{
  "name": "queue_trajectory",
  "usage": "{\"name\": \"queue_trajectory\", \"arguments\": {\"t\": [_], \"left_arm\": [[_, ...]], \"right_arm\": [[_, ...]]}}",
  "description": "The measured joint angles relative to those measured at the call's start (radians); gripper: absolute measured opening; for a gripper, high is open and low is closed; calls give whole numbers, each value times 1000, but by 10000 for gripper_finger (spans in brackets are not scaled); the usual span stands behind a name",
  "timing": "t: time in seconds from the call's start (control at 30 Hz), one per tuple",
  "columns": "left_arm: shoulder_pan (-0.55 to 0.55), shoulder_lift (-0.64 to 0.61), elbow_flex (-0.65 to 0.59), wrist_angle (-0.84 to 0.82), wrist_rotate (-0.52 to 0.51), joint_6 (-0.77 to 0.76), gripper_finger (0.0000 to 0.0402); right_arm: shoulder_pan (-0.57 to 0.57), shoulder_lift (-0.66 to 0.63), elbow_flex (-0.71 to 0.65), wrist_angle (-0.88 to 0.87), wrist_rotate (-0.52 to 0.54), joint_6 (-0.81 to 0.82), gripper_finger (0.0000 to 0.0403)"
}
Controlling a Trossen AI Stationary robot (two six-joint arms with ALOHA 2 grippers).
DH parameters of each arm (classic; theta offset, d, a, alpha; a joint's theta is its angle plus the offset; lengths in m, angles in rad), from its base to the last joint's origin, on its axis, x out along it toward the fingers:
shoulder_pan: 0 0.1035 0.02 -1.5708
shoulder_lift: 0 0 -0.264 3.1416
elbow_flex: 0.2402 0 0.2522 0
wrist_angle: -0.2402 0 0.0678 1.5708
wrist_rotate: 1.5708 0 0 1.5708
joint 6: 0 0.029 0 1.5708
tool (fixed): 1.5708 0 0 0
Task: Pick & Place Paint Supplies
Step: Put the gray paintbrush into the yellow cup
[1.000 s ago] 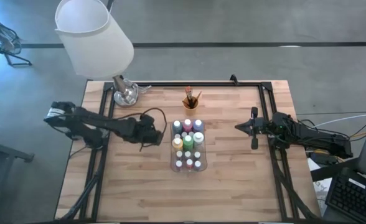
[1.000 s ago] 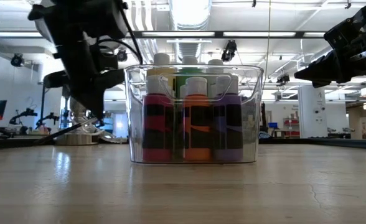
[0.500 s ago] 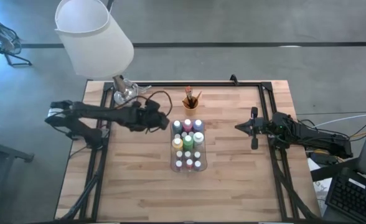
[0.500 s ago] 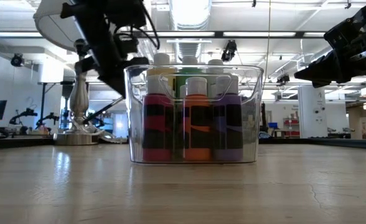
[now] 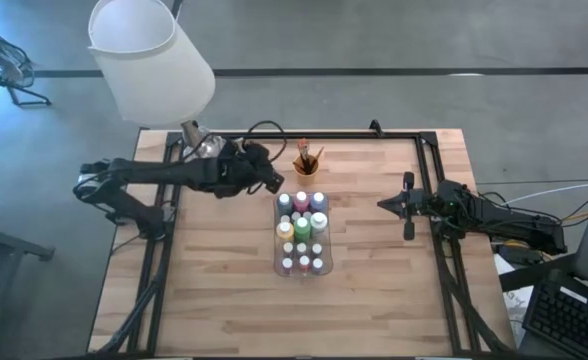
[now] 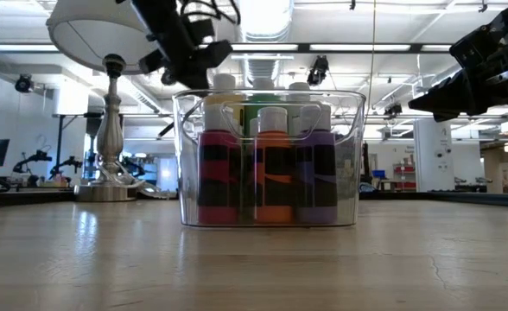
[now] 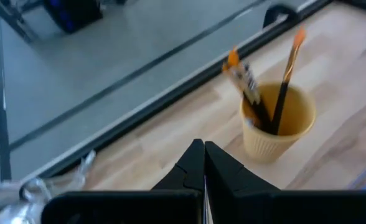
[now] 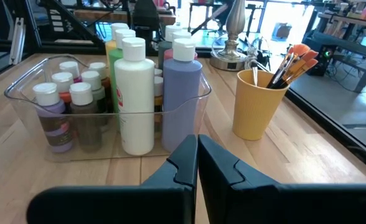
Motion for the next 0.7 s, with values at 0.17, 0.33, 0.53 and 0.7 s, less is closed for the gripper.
{"name": "queue_trajectory", "arguments": {"t": [0.17, 0.33, 0.53, 0.7], "left_arm": [[4, 0, 45, 100, -14, 113, 2], [11, 0, 50, 312, -13, 282, 2], [23, 0, 37, 559, 43, 472, 2], [46, 3, 37, 729, 218, 567, 3]], "right_arm": [[0, 0, 0, 0, 0, 0, 8], [0, 0, 0, 0, 0, 0, 8], [0, 0, 0, 0, 0, 0, 8], [0, 0, 0, 0, 0, 0, 8]]}}
